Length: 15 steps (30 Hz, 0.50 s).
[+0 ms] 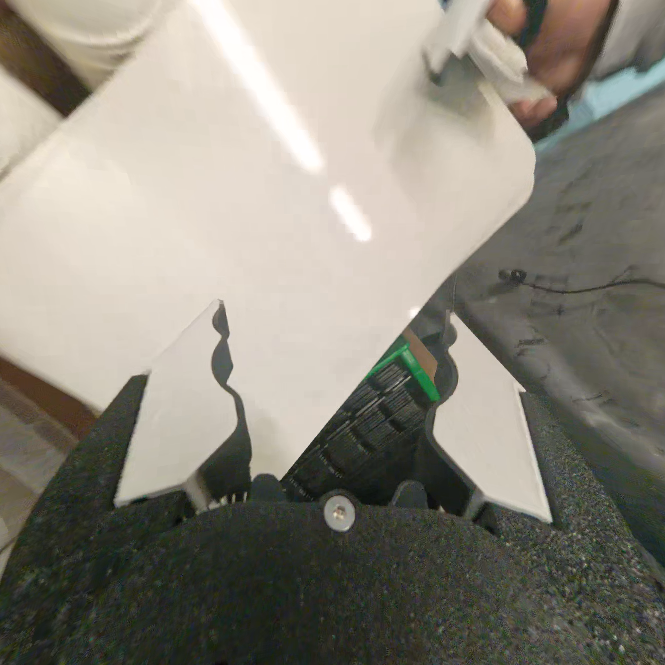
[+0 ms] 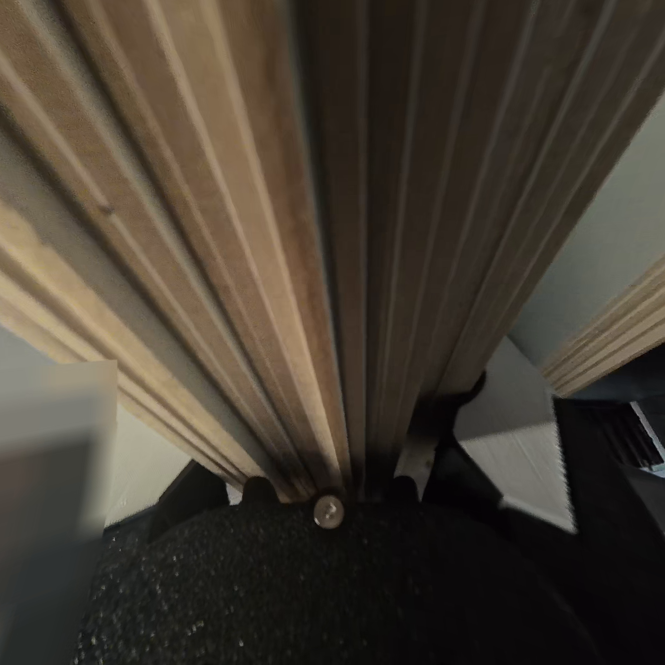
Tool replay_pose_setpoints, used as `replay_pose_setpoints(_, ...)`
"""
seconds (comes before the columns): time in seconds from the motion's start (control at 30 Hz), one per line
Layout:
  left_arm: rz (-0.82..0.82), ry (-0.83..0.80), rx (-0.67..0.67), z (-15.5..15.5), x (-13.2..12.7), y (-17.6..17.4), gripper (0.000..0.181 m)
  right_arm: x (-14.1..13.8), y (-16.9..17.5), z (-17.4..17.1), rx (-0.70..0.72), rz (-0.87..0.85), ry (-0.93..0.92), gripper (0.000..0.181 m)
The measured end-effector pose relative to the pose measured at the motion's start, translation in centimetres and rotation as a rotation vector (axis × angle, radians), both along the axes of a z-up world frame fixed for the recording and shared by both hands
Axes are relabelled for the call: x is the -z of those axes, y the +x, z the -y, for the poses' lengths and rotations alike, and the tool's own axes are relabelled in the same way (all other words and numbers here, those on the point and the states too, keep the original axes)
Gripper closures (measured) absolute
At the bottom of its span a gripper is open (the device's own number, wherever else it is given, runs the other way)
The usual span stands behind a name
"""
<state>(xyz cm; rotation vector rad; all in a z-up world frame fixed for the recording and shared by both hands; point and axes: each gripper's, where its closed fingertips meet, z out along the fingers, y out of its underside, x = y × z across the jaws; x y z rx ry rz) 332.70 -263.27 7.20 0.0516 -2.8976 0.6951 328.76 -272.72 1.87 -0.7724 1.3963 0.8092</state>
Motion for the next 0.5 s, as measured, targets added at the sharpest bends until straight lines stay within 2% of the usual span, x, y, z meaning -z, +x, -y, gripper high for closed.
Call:
replay_pose_setpoints(0.03, 0.04, 0.013, 0.043, 0.4, 1.0, -1.6, 0.066, 0.0, -0.1, 0.0, -0.006, 0.009, -0.002, 0.034)
replay_pose_setpoints(0.1, 0.082, 0.031, 0.091, 1.1, 2.6, -3.9, 0.067, 0.0, -0.3, -0.1, -0.031, 0.026, -0.008, 0.033)
replay_pose_setpoints(0.23, 0.135, 0.094, 0.099, 1.3, 4.2, -5.1, 0.066, -0.1, -0.3, 0.1, -0.058, 0.03, 0.017, 0.033)
replay_pose_setpoints(0.37, 0.152, 0.037, -0.028, 3.2, 1.6, -5.5, 0.068, -0.3, -0.3, 0.2, -0.068, 0.037, 0.044, 0.026)
replay_pose_setpoints(0.5, 0.265, -0.019, -0.215, 5.1, -1.2, -7.6, 0.068, -0.6, -0.8, 0.3, -0.123, 0.068, 0.085, 0.023)
